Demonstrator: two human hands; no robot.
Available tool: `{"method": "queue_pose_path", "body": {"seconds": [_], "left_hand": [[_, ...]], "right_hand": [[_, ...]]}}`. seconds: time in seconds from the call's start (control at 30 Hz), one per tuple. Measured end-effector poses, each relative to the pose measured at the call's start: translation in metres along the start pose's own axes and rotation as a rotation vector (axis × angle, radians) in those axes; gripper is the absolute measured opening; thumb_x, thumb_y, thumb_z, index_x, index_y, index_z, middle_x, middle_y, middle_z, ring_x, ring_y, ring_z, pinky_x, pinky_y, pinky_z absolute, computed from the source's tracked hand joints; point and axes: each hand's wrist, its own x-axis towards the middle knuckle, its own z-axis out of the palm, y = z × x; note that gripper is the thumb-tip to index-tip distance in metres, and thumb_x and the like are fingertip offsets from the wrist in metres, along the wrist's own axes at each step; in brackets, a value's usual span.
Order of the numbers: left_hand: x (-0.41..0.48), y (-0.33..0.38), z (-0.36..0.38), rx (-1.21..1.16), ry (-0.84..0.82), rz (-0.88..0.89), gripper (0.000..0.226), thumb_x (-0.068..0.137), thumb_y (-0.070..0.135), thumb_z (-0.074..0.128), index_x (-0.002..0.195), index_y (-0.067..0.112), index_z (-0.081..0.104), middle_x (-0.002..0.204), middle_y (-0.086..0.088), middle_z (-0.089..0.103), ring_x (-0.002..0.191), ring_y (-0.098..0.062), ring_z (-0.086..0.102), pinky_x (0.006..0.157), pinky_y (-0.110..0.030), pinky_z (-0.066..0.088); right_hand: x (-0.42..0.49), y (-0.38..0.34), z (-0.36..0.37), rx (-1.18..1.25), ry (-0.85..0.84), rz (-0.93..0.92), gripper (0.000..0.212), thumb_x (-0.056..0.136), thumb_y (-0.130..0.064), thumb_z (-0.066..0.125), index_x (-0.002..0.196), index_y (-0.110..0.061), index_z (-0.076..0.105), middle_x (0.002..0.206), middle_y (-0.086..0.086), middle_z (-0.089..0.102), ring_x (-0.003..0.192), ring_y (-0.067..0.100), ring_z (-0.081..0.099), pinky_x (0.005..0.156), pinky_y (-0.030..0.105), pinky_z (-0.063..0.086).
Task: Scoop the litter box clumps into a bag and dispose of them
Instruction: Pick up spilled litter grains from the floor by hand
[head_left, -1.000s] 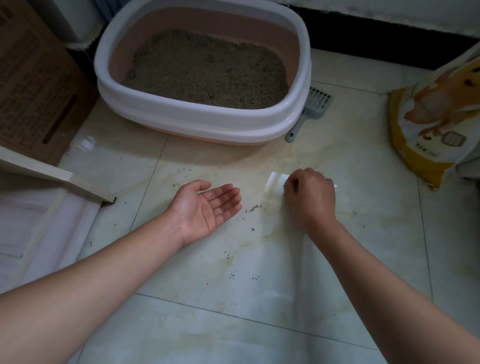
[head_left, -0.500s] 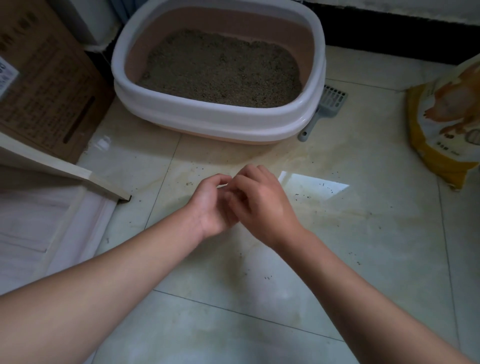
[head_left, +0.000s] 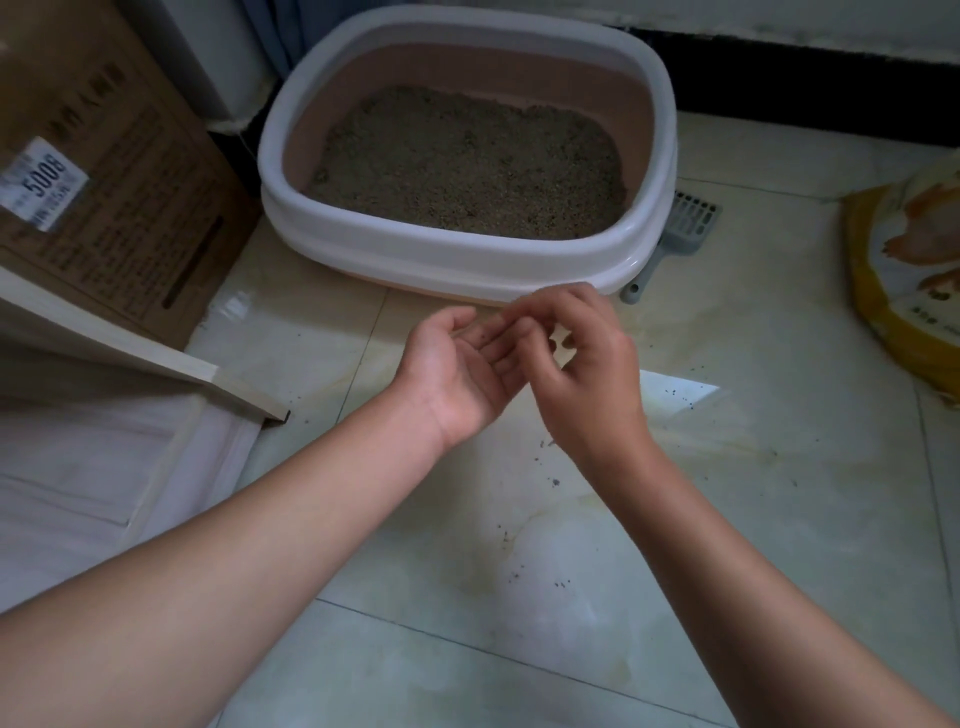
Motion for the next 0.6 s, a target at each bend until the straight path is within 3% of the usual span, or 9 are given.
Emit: {"method": "queue_pose_path", "body": {"seconds": [0.13,0.23,0.37,0.6], "left_hand": [[-0.001,0.012,0.022,-0.055,0.015,0.071,0.042,0.099,0.025,0.036,0.1,-0.003,0.067,0.113,-0.023,0.071,0.101,-0.033,0.069,0.086,-0.038,0.057],[-0.002,0.021,0.04,-0.098,0.017,0.153,0.043,0.1,0.024,0.036,0.103,-0.006,0.066,0.102,-0.025,0.073,0.096,-0.035,0.071,0.086,-0.044,0.057],[0.0,0.031,0.065,-0.142,0.015,0.229,0.043,0.101,0.025,0.037,0.111,-0.007,0.064,0.108,-0.026,0.071,0.106,-0.036,0.068,0.103,-0.048,0.05],[0.003,0.03,0.089,-0.154,-0.012,0.343,0.047,0.101,0.028,0.034,0.119,-0.005,0.062,0.112,-0.023,0.071,0.107,-0.032,0.069,0.103,-0.041,0.05]], "right_hand": [[0.023,-0.015,-0.003,0.182,0.06,0.153,0.016,0.094,-0.017,0.059,0.104,-0.018,0.072,0.1,-0.006,0.07,0.097,0.011,0.065,0.083,0.029,0.051],[0.041,-0.023,-0.008,0.431,0.125,0.266,0.02,0.1,-0.015,0.053,0.105,-0.013,0.072,0.101,-0.003,0.073,0.097,0.007,0.067,0.084,0.022,0.051],[0.066,-0.033,-0.008,0.955,0.243,0.516,0.031,0.104,-0.021,0.043,0.115,-0.006,0.069,0.113,0.007,0.073,0.111,0.016,0.068,0.102,0.032,0.05],[0.085,-0.043,-0.01,1.437,0.424,0.661,0.055,0.106,-0.036,0.025,0.127,0.0,0.06,0.118,0.013,0.071,0.113,0.022,0.067,0.106,0.036,0.046]]}}
